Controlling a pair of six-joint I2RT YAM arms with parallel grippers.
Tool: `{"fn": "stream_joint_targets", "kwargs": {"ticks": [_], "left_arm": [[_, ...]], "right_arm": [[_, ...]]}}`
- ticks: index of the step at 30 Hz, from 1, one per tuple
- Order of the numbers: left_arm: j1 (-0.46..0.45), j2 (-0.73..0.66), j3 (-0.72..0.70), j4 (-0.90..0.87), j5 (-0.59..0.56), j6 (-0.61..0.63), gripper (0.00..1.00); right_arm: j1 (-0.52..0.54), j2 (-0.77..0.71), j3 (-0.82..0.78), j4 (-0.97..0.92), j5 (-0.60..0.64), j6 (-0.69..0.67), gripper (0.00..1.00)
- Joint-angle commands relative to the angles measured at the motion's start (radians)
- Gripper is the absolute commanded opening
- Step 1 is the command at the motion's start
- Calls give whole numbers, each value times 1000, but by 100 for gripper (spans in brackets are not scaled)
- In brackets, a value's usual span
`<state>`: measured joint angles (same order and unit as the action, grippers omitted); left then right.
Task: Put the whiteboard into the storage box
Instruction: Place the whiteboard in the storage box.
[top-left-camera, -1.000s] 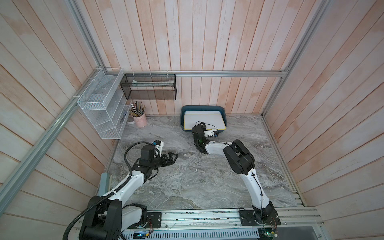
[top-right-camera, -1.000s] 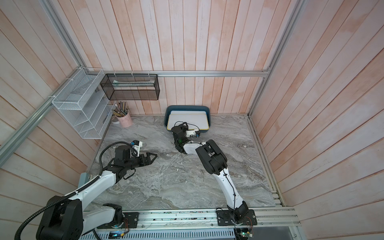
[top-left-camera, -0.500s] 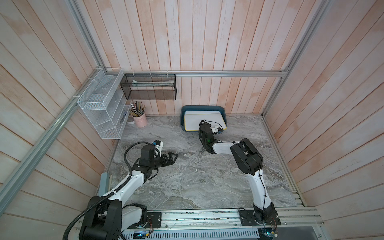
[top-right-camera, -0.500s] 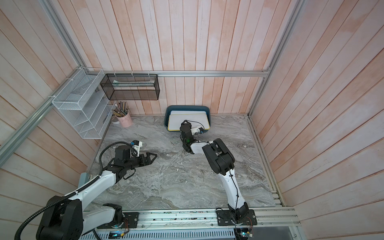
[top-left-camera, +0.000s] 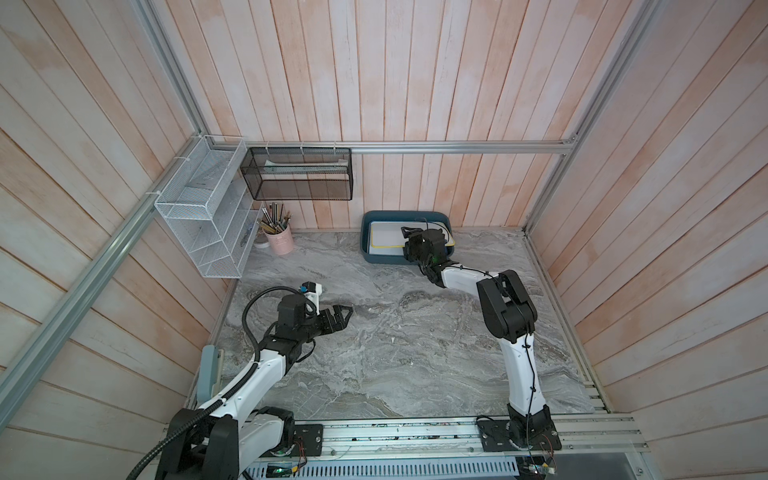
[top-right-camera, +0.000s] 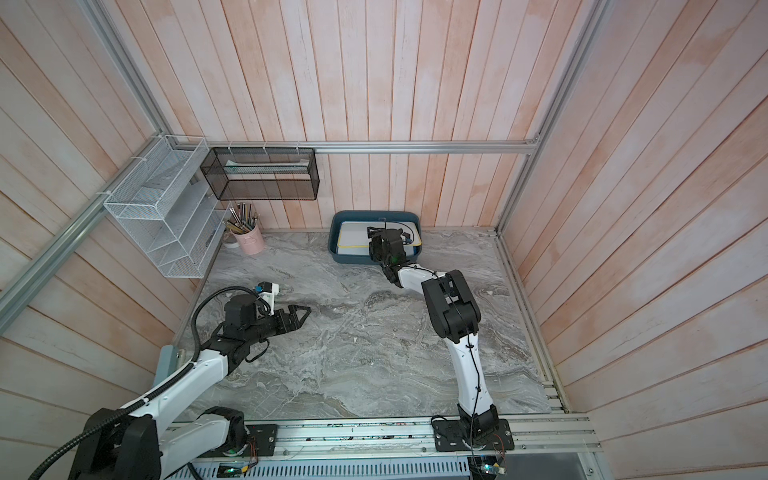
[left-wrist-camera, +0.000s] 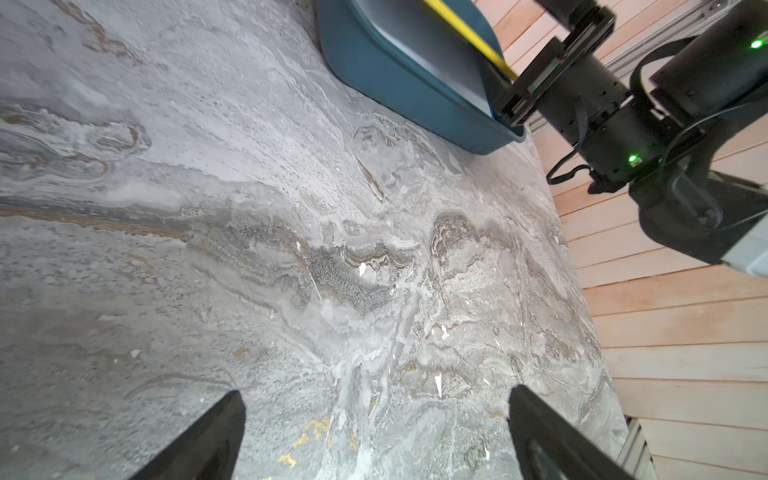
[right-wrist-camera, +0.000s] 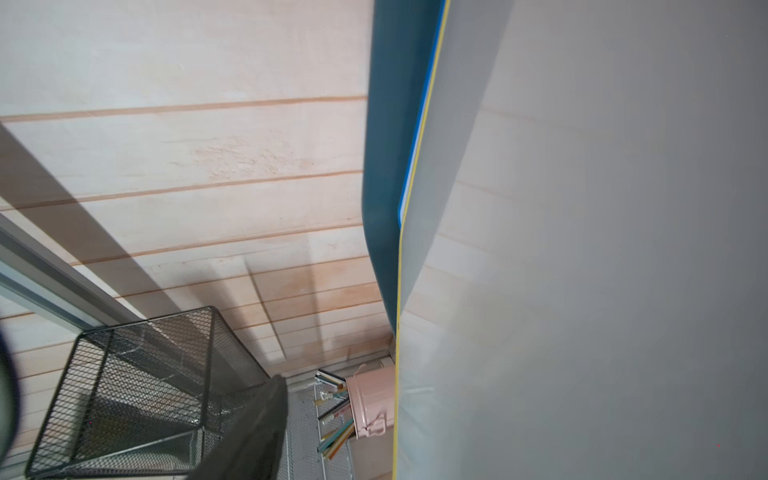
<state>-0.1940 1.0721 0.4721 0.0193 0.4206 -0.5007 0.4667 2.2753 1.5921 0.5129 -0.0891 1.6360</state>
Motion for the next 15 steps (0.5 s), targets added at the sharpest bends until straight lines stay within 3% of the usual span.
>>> {"fn": "stream_joint_targets", "kwargs": {"ticks": [1, 5, 15], "left_arm": [[7, -55, -46, 19, -40, -34, 100], [6, -92, -78, 12, -70, -36, 100], [5, -94, -84, 18, -106, -29, 100]], "right_arm": [[9, 26, 134, -86, -151, -53, 63], [4, 51, 298, -281, -260, -127, 64], [-13, -74, 140, -243, -301, -131, 64]]}}
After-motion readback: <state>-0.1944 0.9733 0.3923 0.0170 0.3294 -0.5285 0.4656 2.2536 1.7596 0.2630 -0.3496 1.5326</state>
